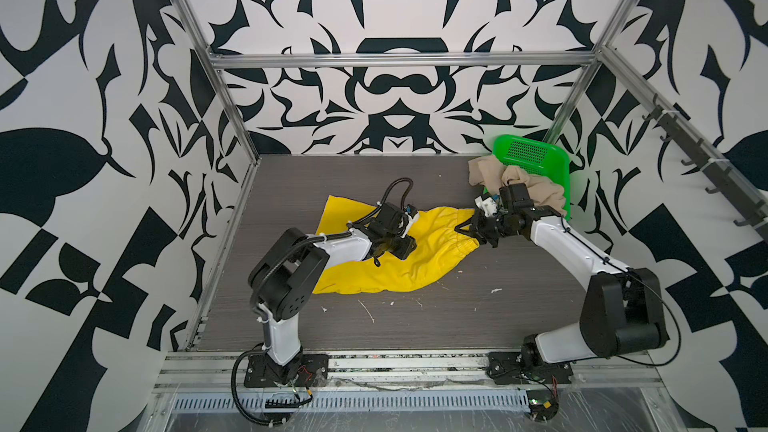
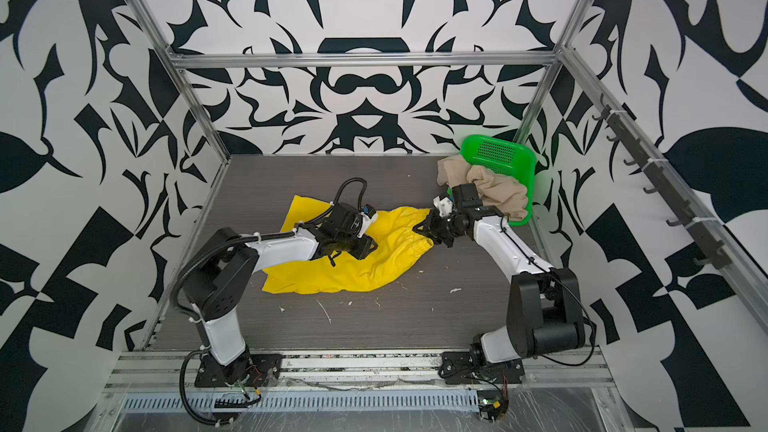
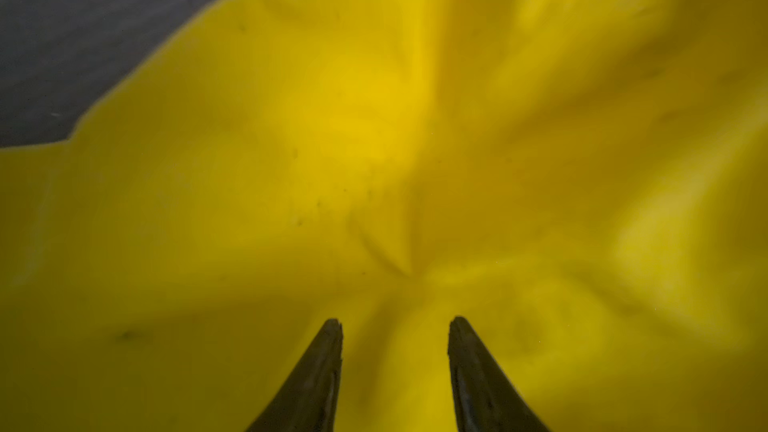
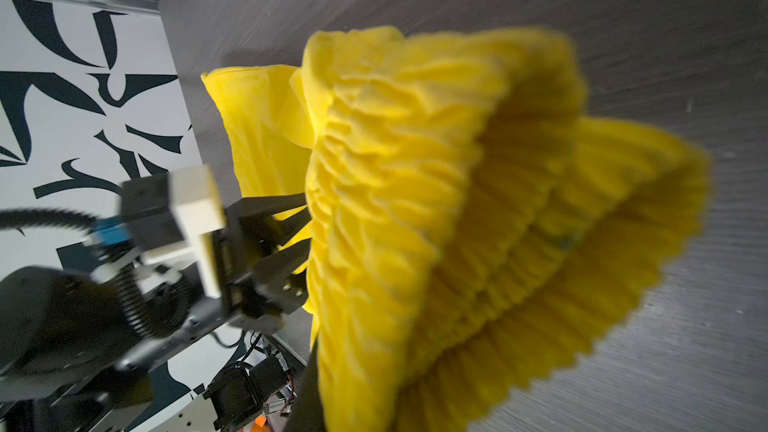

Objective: Fold and stack the shorts

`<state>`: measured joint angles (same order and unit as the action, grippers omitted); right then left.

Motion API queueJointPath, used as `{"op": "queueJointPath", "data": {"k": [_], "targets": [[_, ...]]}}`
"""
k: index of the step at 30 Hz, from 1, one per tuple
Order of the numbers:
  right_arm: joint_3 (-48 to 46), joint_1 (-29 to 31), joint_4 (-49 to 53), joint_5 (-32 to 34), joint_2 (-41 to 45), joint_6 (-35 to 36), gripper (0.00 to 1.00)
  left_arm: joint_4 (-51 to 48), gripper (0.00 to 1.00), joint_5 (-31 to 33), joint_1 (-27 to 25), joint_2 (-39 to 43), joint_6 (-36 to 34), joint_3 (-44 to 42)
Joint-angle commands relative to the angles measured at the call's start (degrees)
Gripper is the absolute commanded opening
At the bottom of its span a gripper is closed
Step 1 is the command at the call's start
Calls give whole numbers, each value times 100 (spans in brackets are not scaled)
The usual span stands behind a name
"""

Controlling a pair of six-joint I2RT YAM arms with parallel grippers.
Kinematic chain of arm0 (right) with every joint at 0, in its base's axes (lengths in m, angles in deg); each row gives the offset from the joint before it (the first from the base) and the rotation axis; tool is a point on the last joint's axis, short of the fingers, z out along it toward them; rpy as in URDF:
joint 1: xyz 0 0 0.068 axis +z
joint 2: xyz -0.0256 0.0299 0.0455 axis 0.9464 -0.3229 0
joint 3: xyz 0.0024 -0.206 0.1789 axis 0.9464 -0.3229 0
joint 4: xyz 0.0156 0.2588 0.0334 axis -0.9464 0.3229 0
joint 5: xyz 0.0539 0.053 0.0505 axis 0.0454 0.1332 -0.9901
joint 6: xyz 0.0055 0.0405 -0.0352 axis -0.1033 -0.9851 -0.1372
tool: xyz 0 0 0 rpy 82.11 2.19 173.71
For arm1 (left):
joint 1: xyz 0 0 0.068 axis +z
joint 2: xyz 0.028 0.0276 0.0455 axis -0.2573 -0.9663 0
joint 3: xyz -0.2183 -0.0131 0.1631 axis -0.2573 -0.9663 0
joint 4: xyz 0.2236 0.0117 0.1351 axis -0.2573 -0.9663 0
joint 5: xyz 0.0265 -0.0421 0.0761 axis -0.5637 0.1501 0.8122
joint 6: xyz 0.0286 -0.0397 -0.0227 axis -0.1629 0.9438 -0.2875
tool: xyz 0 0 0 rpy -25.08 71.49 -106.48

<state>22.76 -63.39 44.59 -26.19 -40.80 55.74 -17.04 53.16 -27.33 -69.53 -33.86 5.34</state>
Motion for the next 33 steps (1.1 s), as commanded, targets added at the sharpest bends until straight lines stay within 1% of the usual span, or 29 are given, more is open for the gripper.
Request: {"op": "queueJointPath", "data": {"k": [1,5,11,13,16,19,21,27,30,33], "targets": [[643,96,307,177,19,296,4,-245,45,212,-49,-320,71,381],[1178,162,580,276,-88,451,3,-175,45,395,-263,-666,16,720],[2103,208,1349,741,-238,890,3,203,48,387,-547,-1131,425,1361],[2385,216,1649,960,-286,1055,3,249,49,392,-549,-1125,606,1483],[2821,249,2069,1297,-386,1312,3,302,51,551,-487,-801,756,1330],[3260,368,2461,1644,-542,1536,3,250,52,571,-237,-225,1184,931],[3570,505,2676,1942,-655,1656,3,125,52,529,30,264,1629,536],[4313,1012,3064,2728,-988,1855,3,-627,53,467,857,1537,2674,-467],[4711,1294,3279,3098,-1214,1924,3,-720,53,324,1325,1959,3128,-1008],[5119,1546,3486,3448,-1459,1965,3,-614,51,159,1703,2183,3475,-1478]]}}
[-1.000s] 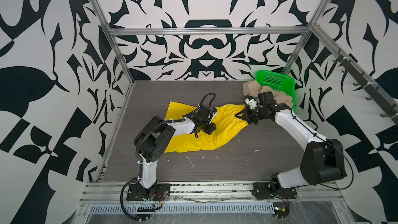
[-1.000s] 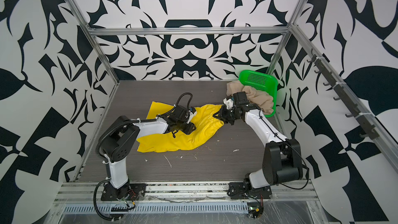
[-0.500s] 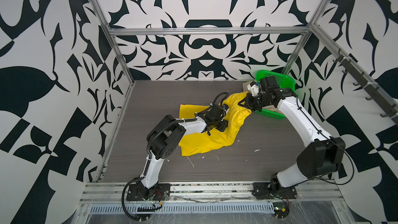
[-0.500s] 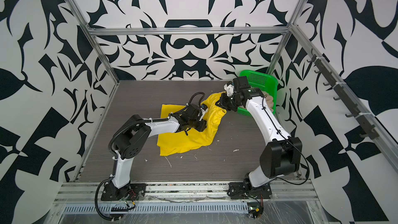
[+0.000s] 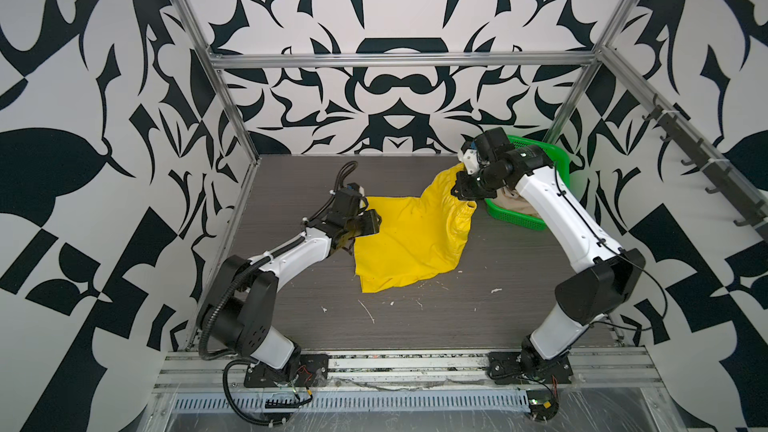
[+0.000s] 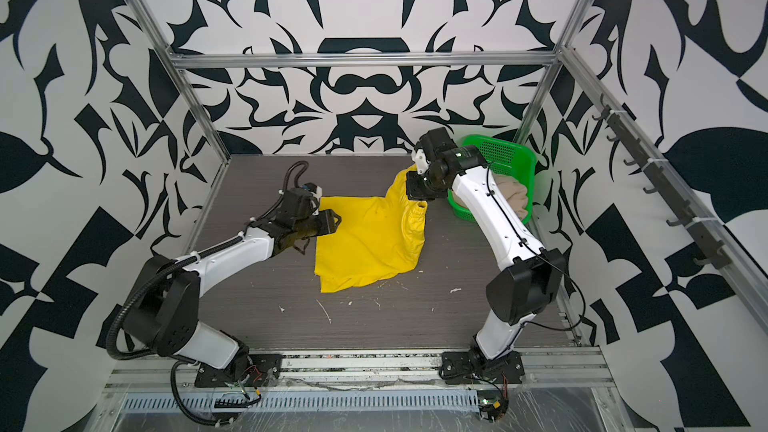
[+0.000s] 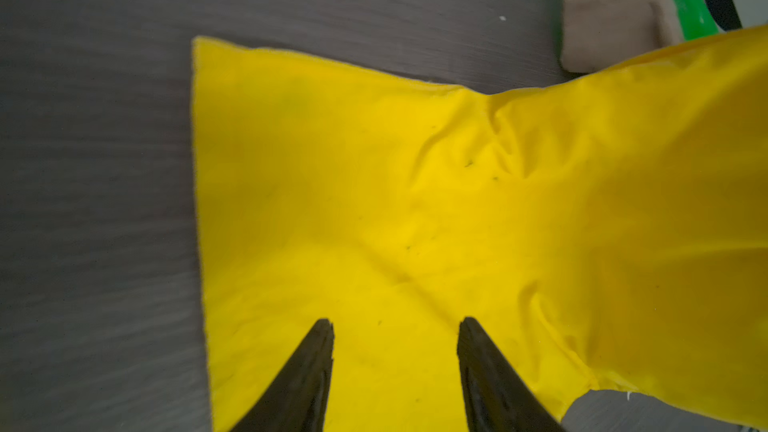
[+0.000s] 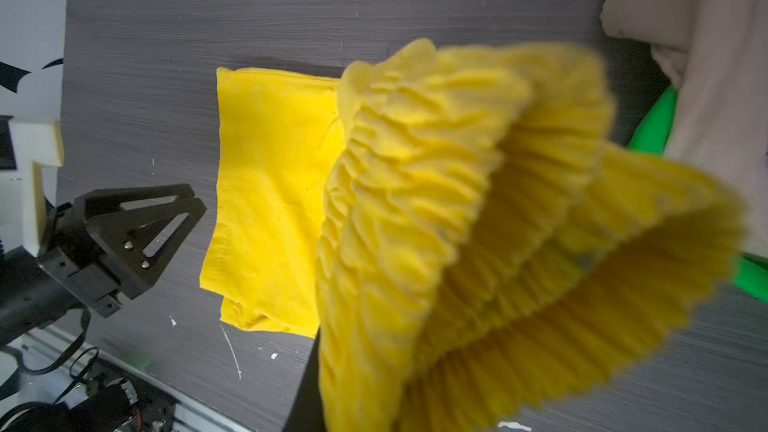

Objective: Fold and stack the shorts

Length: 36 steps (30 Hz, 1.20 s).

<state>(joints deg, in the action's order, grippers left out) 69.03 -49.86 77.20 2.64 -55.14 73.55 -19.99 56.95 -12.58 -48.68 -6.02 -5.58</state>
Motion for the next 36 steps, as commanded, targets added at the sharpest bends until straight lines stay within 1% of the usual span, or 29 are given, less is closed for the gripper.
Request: {"op": "queueJointPath", "data": {"k": [1,6,10,14,17,21,26,31,36], "targets": [[603,264,279,670,-97,175,3,-284,51,-293,312,105,765,-486],[1155,598,508,1136,-427,127,3,-297,51,-438,622,-51,1027,-732],[1433,789,568,1339,-590,35,2,134,51,-692,736,-268,1234,-942],[1637,1016,584,1606,-739,-95,2,304,47,-799,748,-603,1249,-951],[1736,1218,595,1918,-841,-194,2,526,42,-936,745,-853,1359,-969],[1819,1634,586,2616,-1031,-386,2,612,33,-950,747,-1133,1429,-966],[1919,2144,439,3011,-1406,-579,2,696,31,-999,745,-1297,1461,-979],[2171,2488,279,3041,-1958,-655,3,677,31,-948,745,-1276,1448,-1004],[2423,2674,4,2602,-2499,-746,3,613,31,-915,745,-1236,1414,-981]]}}
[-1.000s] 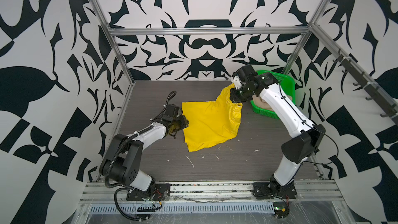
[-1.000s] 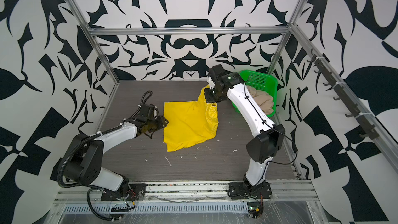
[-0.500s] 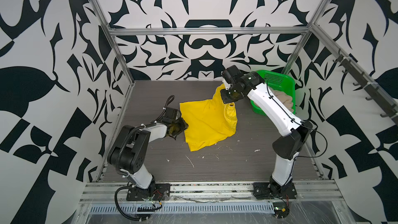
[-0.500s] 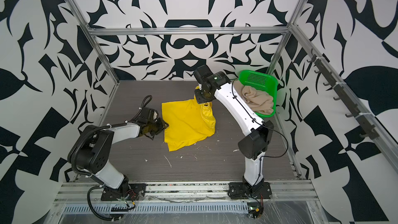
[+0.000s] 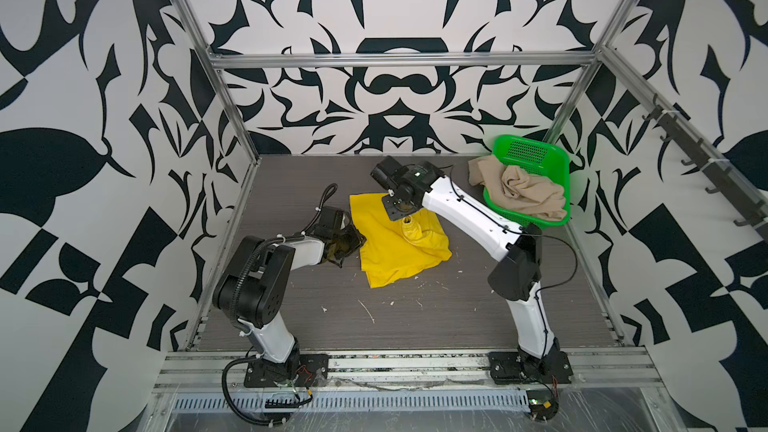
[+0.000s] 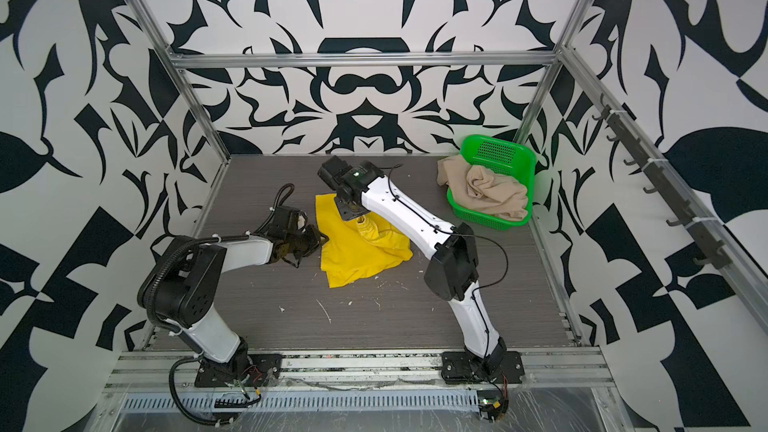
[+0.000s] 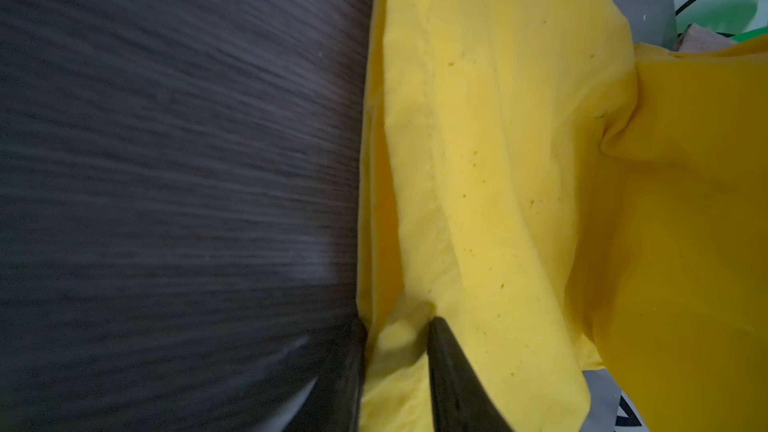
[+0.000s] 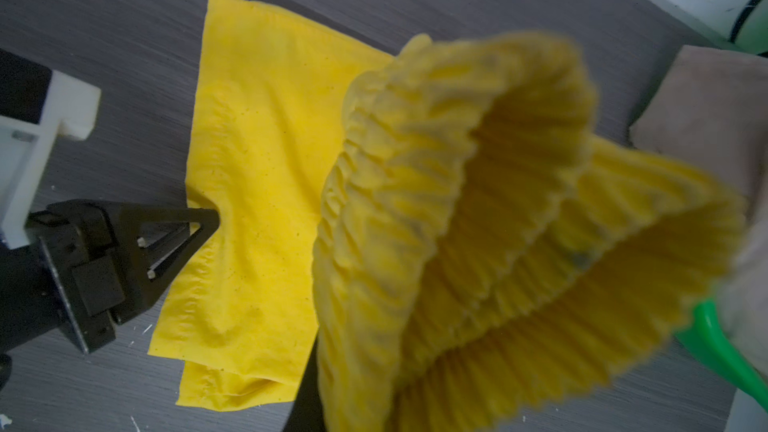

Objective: Fold and stack the shorts

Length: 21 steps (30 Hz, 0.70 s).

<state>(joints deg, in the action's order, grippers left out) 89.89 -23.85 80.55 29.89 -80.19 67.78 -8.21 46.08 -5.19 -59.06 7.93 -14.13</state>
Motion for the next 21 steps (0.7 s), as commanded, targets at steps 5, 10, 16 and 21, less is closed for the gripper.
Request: {"op": "queueJointPath", "data": {"k": [5,10,16,21], "targets": [[492,156,-509,-438,-380,-334,4,-642,31,204,8,-151,-24,-115],[359,172,-785,-897,-727,-453,9,-737,32,267,12,-80,-50,-64],[-7,172,-1729,-1783,-882,-496,32,-1373,49,567,146,658,-151,-42],[82,160,-2034,-2314,-760,-497,59,-2149,63,1014,464,2016,-126,-235]]}}
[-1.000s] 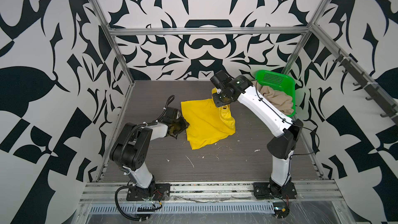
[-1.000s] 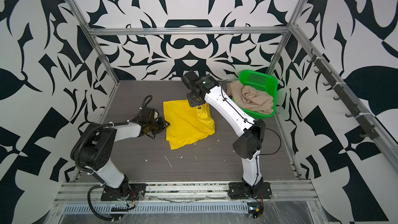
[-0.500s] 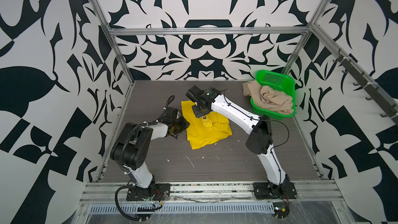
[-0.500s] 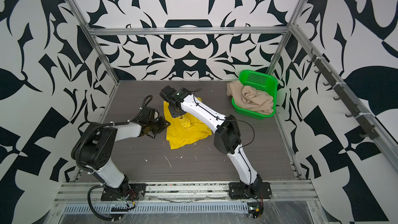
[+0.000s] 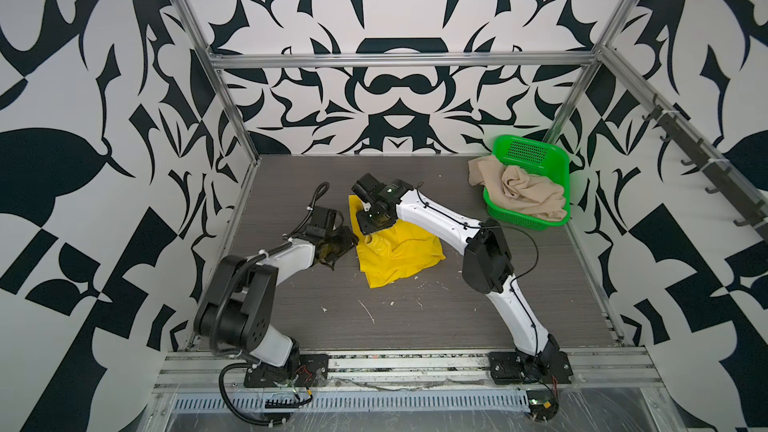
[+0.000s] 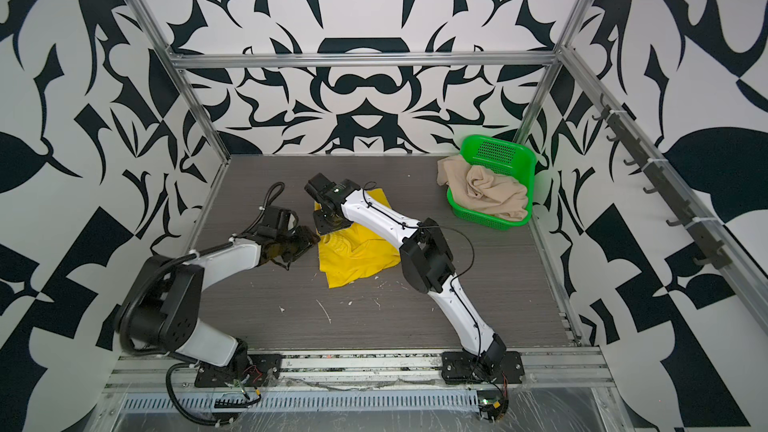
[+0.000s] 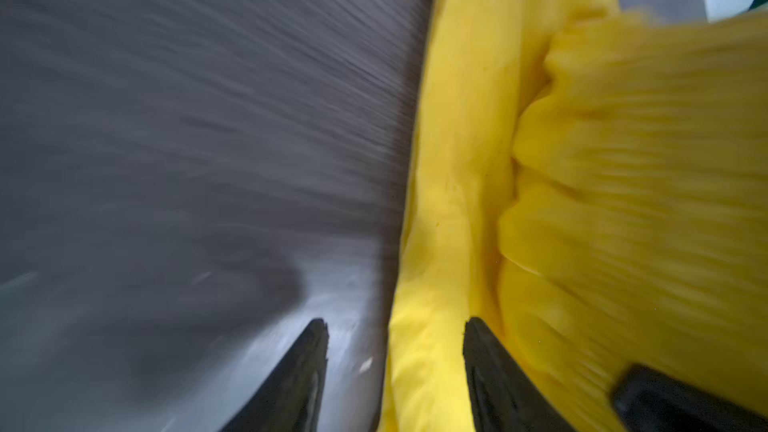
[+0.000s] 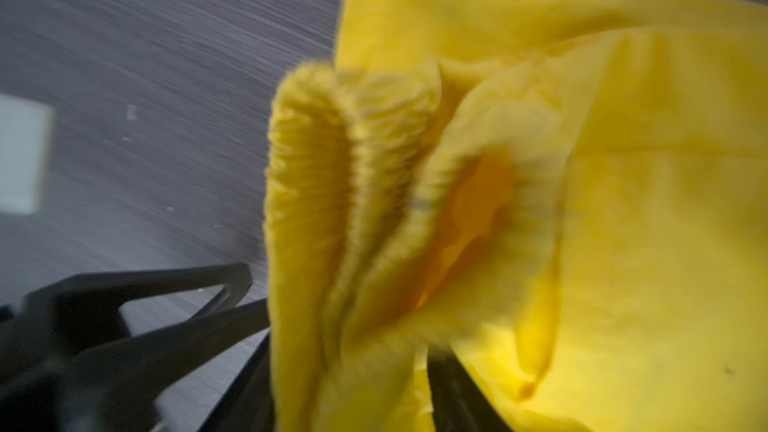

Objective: Fold and stack the shorts

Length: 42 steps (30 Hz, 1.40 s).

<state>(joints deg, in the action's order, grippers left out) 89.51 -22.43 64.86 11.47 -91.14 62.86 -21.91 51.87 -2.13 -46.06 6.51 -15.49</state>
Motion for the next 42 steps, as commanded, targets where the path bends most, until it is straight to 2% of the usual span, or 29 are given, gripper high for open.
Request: {"op": "queueJointPath", "data": {"k": [1,3,6,8,9,14,17,22,30,34,39,42], "targets": [[112,14,-494,-520,421,23,63,-896,64,499,194,976,36,-134],[12,-5,-600,-604,679,68,68,-1087,66,616,269,1615,80,-215],[-455,-101,-932,-782,1197,75,68,-1173,72,694,315,2209,249,-338],[-1014,-281,-1239,-861,1581,-27,68,-1039,79,628,315,2363,344,-427],[-1366,-420,-1426,-895,1779,-92,68,-1004,79,577,315,2339,356,-433],[-2821,-1325,-1776,-1115,2419,-262,68,-917,76,122,318,1549,227,-179],[-3645,-1961,-2068,-1456,2690,-266,72,-695,76,-12,315,1010,230,-78],[-4536,-2631,-2255,-1687,2758,-140,73,-520,75,-142,315,295,227,87],[-5076,-2702,-2339,-1776,2544,-71,67,-273,72,-511,255,-453,238,330],[-5334,-2702,-2438,-1875,2540,-128,58,-284,68,-444,185,-674,192,451],[-5762,-2620,-2711,-2027,2576,-332,47,-659,58,-151,88,-1083,-106,757],[-5948,-2452,-2851,-2045,2625,-465,44,-993,55,-24,91,-1322,-341,980]]}}
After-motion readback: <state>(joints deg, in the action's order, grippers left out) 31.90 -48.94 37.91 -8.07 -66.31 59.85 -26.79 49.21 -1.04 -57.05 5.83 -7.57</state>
